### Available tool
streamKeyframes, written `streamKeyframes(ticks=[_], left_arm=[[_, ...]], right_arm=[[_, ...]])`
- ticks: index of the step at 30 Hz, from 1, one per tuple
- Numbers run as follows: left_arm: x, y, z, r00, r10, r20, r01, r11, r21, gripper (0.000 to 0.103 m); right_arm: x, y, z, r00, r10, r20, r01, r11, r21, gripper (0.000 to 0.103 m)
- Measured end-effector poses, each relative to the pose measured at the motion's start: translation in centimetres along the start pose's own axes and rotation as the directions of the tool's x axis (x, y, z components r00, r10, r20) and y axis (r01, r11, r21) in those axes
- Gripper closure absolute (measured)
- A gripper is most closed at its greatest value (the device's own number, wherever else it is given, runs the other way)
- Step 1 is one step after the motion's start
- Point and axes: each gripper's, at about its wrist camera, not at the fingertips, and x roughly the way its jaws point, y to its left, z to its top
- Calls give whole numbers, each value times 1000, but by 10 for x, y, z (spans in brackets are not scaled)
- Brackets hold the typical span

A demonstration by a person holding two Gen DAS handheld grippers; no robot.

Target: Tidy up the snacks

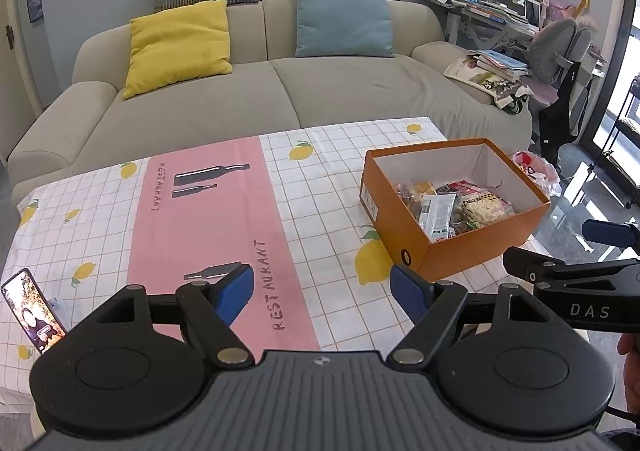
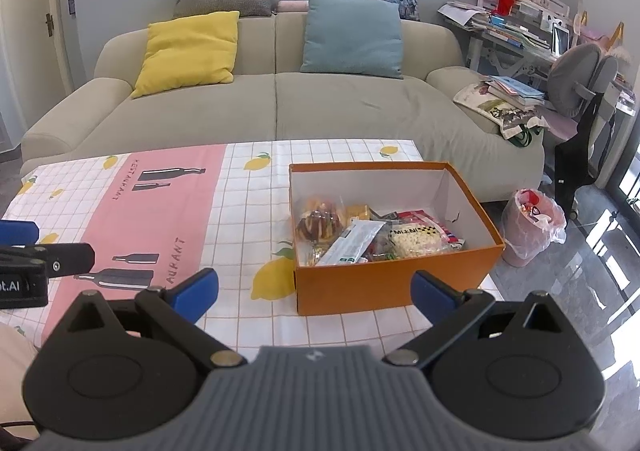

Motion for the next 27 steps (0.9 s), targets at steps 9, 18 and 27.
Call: streamKeyframes(ticks=[9, 18, 27], left_arm=[[-1, -1, 0, 1000, -1, 0, 1, 1000, 1, 12], [-1, -2, 1, 1000, -2, -2, 2, 1000, -1, 12], [-2, -2, 1, 1000, -1, -2, 1, 1000, -2, 12]], right_arm=[[-2, 4, 0, 1000, -4, 12, 4, 1000, -14, 3], [-3, 5, 0, 1000, -1, 13, 1, 1000, -20, 3], [-2, 7, -1, 1000, 0, 14, 0, 1000, -27, 3]])
